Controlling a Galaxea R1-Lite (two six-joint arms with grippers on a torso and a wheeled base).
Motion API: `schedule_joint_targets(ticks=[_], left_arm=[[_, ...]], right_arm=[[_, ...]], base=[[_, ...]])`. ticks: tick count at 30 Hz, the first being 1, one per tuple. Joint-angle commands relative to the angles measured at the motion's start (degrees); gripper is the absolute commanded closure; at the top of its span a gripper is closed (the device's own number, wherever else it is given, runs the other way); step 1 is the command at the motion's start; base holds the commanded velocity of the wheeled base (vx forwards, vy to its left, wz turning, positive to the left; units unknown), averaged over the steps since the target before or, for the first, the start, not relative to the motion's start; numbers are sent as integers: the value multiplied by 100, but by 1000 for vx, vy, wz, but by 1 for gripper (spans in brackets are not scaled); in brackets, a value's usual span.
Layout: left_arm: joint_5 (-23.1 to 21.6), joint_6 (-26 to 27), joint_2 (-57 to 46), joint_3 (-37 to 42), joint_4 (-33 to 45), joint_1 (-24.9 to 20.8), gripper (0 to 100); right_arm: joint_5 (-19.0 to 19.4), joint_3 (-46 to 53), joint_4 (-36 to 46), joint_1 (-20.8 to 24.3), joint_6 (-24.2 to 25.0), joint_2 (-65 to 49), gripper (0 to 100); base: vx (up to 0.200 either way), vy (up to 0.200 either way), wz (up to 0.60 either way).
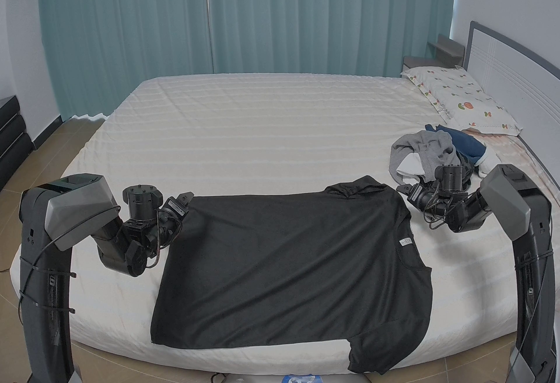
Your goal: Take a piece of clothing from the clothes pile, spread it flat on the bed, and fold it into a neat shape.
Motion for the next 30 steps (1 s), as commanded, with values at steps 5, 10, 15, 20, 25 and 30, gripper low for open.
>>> schedule_joint_targets(ticks=[5, 10, 15, 20, 25, 30], left_arm=[[-5, 321, -1026, 1291, -233, -262, 0], [-66, 224, -1325, 2336, -426, -315, 0], [-75, 83, -1334, 3207, -1085, -456, 0], [-119, 57, -1325, 3716, -1507, -500, 0], [-260, 66, -1343, 3901, -1516, -500, 0], [-524, 92, -1360, 4033, -1516, -491, 0]], right_arm=[[496, 3889, -1218, -2, 40, -2440, 0], [531, 5225, -2159, 112, 22, -2818, 0], [611, 6314, -3257, 173, 93, -2792, 0], [883, 7000, -4277, 261, 629, -2326, 0], [1068, 7501, -5332, 217, 690, -1887, 0], [1173, 7492, -5332, 235, 699, -1711, 0]], base=[[0, 0, 0], [0, 0, 0], [0, 0, 0], [-160, 0, 0], [-200, 0, 0], [-200, 0, 0]])
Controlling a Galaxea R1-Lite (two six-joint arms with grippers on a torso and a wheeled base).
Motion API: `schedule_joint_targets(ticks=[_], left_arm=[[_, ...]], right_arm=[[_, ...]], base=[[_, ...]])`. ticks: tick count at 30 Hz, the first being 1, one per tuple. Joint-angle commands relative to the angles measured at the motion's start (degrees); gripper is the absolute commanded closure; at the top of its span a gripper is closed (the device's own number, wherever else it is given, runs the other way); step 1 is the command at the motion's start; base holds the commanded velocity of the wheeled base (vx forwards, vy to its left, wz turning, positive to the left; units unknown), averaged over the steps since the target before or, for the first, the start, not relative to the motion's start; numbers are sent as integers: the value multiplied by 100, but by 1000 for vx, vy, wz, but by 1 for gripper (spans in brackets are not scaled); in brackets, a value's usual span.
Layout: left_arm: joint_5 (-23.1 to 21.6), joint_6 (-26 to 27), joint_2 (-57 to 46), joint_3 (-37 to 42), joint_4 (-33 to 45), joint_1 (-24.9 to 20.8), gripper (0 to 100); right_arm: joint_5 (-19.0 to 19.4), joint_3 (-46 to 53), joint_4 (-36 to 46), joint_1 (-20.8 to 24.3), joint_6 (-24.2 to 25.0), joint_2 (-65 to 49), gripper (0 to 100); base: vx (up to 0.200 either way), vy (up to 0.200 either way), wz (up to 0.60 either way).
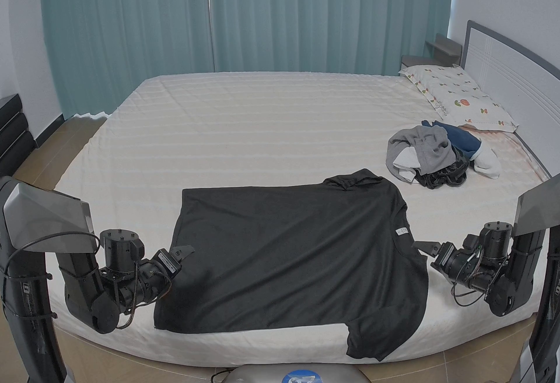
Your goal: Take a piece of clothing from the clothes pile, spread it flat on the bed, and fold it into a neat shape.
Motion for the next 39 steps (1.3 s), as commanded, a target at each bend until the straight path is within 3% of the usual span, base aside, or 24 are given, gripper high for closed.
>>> schedule_joint_targets(ticks=[1, 9, 16, 22, 30, 32, 39], left_arm=[[-192, 13, -75, 273, -59, 4, 0], [-711, 488, -58, 273, 20, 478, 0], [-1405, 1340, 65, 282, 99, 962, 0], [-1423, 2228, 417, 273, 371, 944, 0], [-1361, 2386, 549, 247, 354, 830, 0], [-1247, 2703, 733, 220, 310, 821, 0], [-974, 2738, 839, 203, 301, 689, 0]], right_arm=[[82, 245, -76, 22, 44, 365, 0], [108, 210, -85, -48, 44, 470, 0], [328, 183, -76, -48, 44, 602, 0], [372, 175, -85, -30, 44, 717, 0], [407, 175, -85, -22, 44, 725, 0], [407, 139, -85, -22, 44, 734, 0], [407, 131, -85, -13, 44, 761, 0]], base=[[-200, 0, 0], [0, 0, 0], [0, 0, 0], [0, 0, 0], [0, 0, 0], [0, 0, 0], [0, 0, 0]])
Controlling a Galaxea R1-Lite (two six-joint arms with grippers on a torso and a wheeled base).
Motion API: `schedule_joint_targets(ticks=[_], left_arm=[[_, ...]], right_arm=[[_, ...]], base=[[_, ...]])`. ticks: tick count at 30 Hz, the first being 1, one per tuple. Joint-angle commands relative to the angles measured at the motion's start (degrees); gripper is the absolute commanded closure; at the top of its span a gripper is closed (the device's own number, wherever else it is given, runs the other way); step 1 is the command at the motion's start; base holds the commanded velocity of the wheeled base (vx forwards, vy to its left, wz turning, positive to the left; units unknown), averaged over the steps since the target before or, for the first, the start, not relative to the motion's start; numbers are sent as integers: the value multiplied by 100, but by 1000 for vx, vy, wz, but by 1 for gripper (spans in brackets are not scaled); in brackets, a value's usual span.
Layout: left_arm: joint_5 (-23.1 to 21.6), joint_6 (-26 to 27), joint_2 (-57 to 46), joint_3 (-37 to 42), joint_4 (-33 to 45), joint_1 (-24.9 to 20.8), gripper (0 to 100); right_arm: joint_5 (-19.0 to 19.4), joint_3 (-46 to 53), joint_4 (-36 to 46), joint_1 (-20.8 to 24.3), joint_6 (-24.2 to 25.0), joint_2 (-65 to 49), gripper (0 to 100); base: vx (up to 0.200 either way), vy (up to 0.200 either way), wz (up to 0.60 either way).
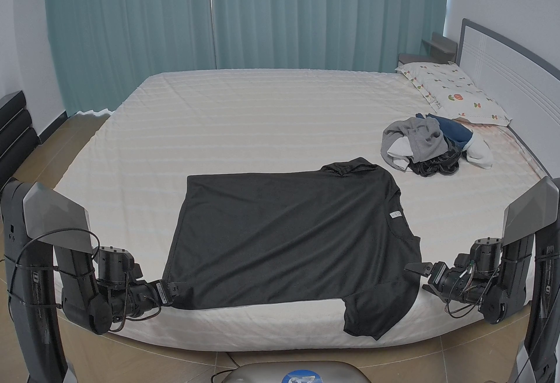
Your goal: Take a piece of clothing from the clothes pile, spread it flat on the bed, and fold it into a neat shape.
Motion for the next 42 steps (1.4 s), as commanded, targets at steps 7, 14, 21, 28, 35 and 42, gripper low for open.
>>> schedule_joint_targets(ticks=[7, 14, 21, 28, 35, 42], left_arm=[[39, -8, 159, -7, -30, -243, 0], [56, -25, 150, 2, -39, -199, 100], [188, -61, 123, 99, -65, -103, 100], [346, -78, 62, 160, -65, -103, 100], [267, -465, 18, 108, -135, -103, 100], [232, -975, 97, 99, -364, -24, 100]], right_arm=[[1, -12, -58, 7, 0, 41, 0], [1, -3, -58, 7, 0, 41, 0], [1, -3, -58, 7, -8, 41, 0], [1, -3, -58, 7, 0, 41, 0], [-25, -47, -58, 130, -61, 33, 0], [-95, -320, -49, 218, -61, 138, 0]], base=[[0, 0, 0], [0, 0, 0], [0, 0, 0], [0, 0, 0], [0, 0, 0], [0, 0, 0]])
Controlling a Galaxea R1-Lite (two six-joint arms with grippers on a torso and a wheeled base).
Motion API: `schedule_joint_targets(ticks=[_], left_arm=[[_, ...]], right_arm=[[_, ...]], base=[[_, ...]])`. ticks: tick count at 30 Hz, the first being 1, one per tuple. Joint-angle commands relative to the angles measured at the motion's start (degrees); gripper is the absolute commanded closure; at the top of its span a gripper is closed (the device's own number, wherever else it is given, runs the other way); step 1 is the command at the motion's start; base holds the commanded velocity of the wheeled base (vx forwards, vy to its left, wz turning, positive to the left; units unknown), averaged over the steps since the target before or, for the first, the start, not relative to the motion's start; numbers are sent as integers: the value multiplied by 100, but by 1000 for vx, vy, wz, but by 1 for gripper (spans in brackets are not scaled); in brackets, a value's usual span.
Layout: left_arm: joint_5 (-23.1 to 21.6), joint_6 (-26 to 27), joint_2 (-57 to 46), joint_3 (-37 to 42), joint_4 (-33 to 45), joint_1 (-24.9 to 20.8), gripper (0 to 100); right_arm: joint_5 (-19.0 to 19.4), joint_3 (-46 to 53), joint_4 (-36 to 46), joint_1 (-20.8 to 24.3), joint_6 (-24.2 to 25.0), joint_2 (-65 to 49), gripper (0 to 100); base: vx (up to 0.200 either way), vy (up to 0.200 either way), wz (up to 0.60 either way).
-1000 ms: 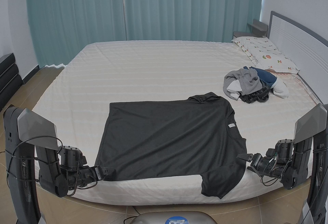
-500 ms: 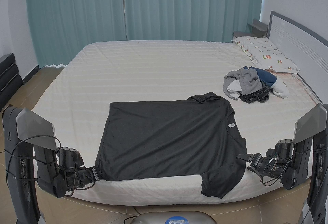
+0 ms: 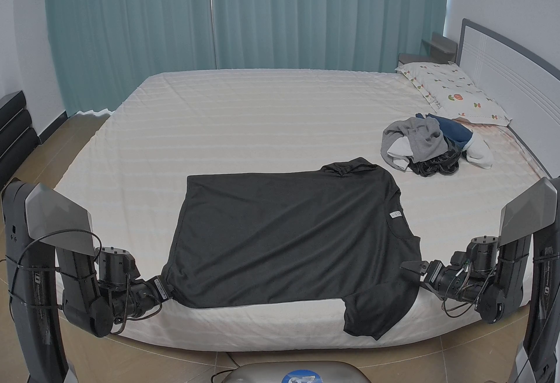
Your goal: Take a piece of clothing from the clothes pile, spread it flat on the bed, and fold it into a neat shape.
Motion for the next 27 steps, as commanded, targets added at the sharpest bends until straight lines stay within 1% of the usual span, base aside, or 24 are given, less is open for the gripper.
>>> schedule_joint_targets(ticks=[1, 9, 15, 21, 25, 26, 27], left_arm=[[-10, -42, 63, -2, -72, 64, 100], [-81, -60, 72, -11, -98, 91, 100], [-81, -60, 72, -11, -98, 99, 100], [-81, -60, 72, -11, -98, 99, 100], [-81, -69, 81, -11, -98, 99, 100], [-81, -69, 72, -11, -98, 99, 100], [-81, -69, 72, -11, -98, 99, 100]], right_arm=[[-65, -226, -52, 74, -13, 141, 0], [-91, -428, -43, 4, -74, 238, 0], [-126, -419, -43, -190, -267, 264, 0], [-135, -621, -34, -207, -276, 405, 0], [-135, -779, 212, -199, -285, 449, 0], [-135, -788, 221, -199, -285, 449, 100], [-170, -911, 273, -207, -267, 449, 100]], base=[[0, 0, 0], [0, 0, 0], [0, 0, 0], [0, 0, 0], [0, 0, 0], [0, 0, 0], [0, 0, 0]])
